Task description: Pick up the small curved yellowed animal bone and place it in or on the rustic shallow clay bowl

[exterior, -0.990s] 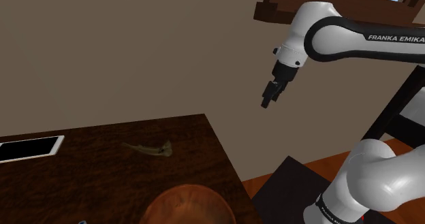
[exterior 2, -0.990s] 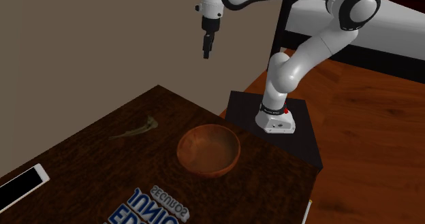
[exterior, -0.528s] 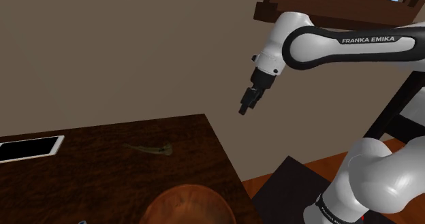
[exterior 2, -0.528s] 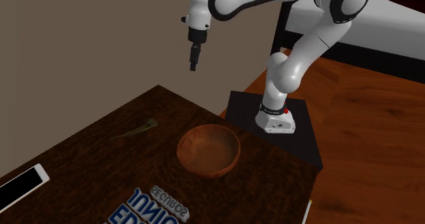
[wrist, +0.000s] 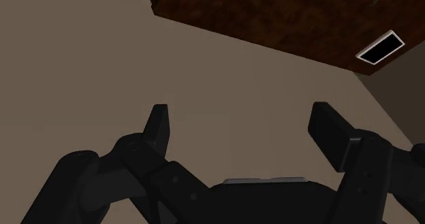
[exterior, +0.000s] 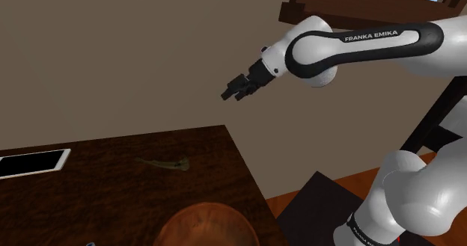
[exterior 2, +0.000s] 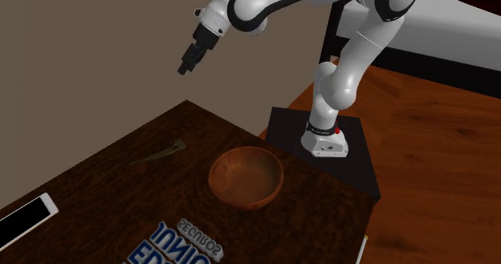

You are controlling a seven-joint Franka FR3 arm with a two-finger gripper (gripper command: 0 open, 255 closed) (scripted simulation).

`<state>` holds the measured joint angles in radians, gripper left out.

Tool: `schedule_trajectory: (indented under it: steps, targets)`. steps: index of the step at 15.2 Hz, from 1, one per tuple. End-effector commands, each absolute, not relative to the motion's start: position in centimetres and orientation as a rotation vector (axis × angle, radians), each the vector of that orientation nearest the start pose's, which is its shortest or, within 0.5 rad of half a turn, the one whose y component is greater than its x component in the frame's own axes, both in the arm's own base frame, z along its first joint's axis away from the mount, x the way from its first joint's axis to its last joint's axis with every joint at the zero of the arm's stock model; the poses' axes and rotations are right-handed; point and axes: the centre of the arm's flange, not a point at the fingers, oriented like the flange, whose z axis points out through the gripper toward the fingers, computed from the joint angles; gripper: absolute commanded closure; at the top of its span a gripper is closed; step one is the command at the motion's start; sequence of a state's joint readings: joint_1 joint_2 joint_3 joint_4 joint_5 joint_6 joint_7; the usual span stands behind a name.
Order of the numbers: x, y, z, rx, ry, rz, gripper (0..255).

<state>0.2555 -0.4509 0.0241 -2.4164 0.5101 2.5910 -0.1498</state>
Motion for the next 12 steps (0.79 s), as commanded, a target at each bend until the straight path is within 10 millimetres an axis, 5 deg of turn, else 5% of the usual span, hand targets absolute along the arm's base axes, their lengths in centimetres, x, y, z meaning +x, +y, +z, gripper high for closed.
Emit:
schedule_trajectory:
  steps: [1,12]
  targets:
    - [43.8,12.1,53.9,-2.619,-0.118,-0.731,0]
    - [47.5,28.1,53.8,-2.799,-0.598,-0.482,0]
